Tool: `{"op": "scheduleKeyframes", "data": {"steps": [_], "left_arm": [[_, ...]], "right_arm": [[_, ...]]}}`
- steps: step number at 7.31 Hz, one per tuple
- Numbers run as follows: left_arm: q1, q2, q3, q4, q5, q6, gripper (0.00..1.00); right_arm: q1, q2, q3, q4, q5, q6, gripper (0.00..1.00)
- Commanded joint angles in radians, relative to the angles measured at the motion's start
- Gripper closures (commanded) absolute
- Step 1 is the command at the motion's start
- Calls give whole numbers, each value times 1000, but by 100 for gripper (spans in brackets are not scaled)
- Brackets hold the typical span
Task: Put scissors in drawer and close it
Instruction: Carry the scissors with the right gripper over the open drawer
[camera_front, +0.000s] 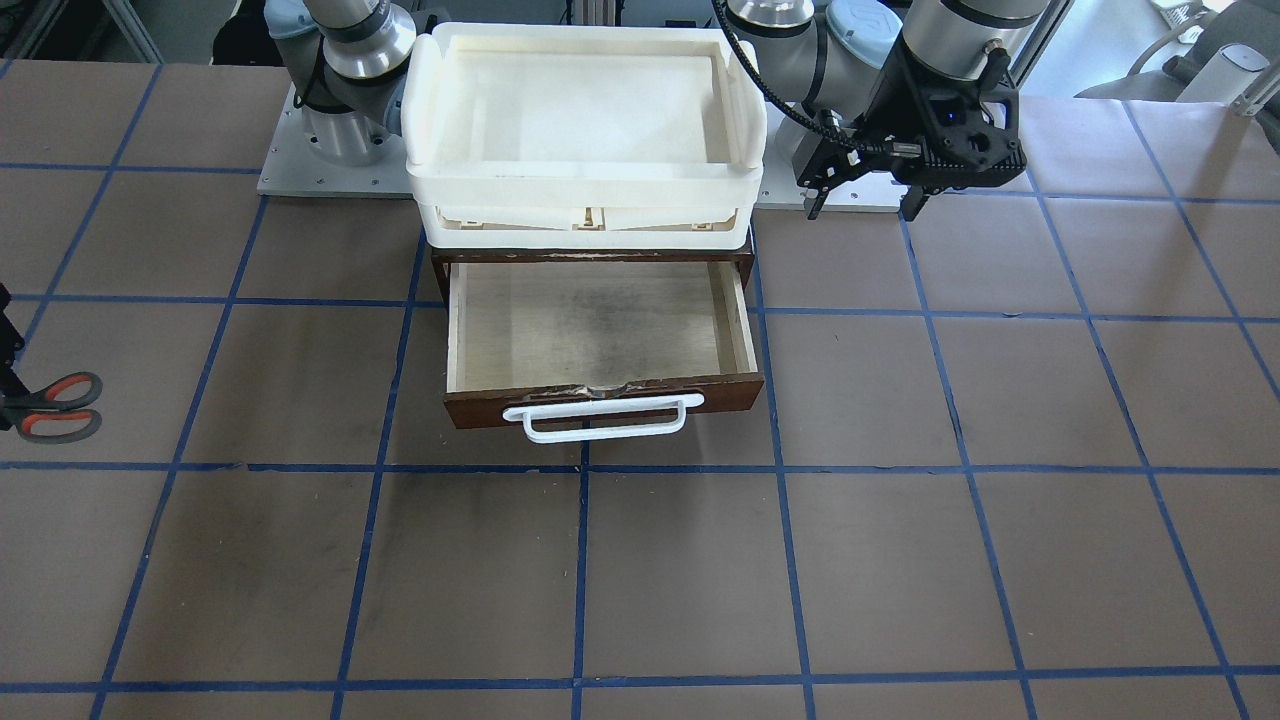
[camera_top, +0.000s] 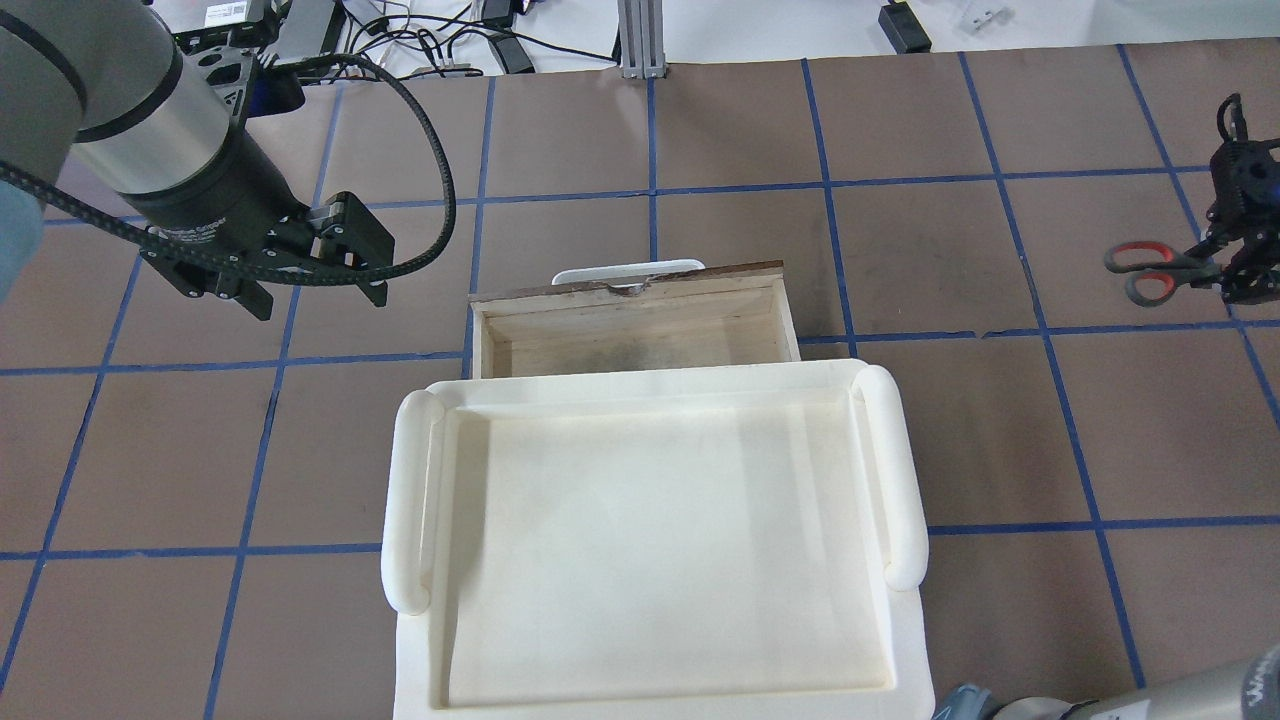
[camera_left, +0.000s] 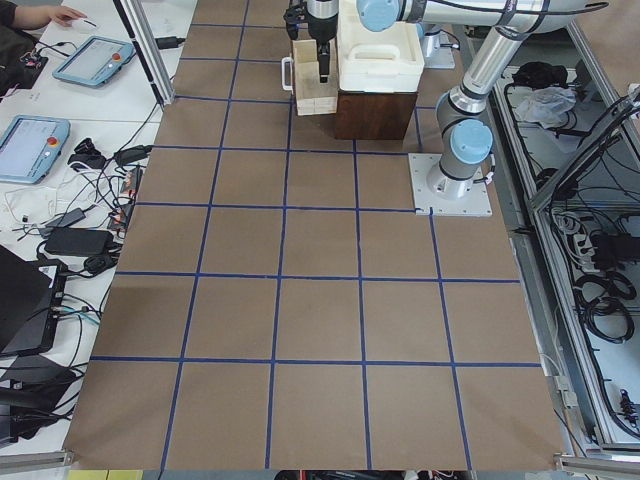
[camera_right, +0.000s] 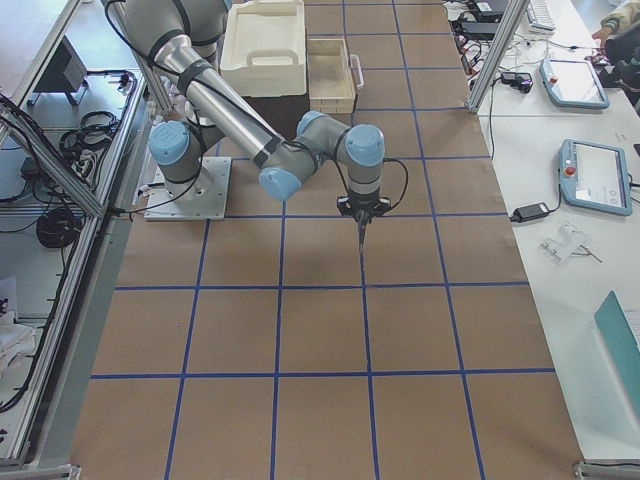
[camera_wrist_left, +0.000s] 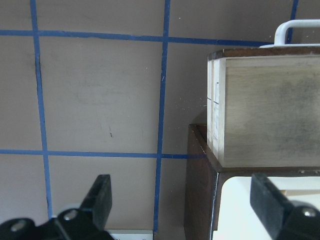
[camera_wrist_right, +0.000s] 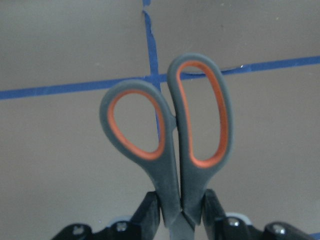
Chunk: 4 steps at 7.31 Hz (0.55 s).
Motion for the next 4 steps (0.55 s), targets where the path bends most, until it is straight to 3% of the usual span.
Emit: {"op": "scheduleKeyframes", "data": {"steps": [1,4], "left_arm": [[0,-1,0,0,-4,0,0],[0,-3,0,2,-8,-5,0]], "right_arm": [[141,-52,-75,167,10,174,92],[378,-92,-78,181,15,433,92]]}}
